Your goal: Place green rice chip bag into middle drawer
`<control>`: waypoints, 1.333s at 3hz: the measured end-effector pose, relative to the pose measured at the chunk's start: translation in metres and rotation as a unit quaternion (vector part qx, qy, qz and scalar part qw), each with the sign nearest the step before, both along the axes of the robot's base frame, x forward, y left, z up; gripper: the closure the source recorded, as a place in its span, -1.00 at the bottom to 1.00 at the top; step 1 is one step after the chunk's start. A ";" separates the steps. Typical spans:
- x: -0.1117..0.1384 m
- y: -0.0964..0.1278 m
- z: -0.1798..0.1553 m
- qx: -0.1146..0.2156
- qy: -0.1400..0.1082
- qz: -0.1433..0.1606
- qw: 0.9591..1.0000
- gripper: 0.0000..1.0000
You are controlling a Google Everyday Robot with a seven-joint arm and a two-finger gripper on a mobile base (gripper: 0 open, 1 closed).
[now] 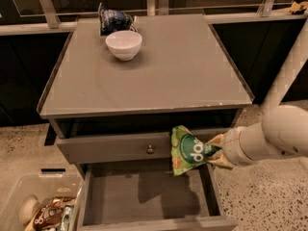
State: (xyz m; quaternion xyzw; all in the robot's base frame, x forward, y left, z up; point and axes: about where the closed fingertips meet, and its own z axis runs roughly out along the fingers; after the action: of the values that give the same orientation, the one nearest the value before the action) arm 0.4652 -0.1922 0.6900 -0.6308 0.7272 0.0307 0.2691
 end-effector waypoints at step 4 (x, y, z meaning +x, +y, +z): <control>-0.032 -0.010 -0.070 0.002 0.062 -0.013 0.998 1.00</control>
Offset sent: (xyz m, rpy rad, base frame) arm 0.0046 -0.0119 -0.0332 0.0243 0.0556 -0.0414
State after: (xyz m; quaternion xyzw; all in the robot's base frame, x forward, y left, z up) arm 0.4332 -0.2018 0.6196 -0.6179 0.7504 0.0679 0.2249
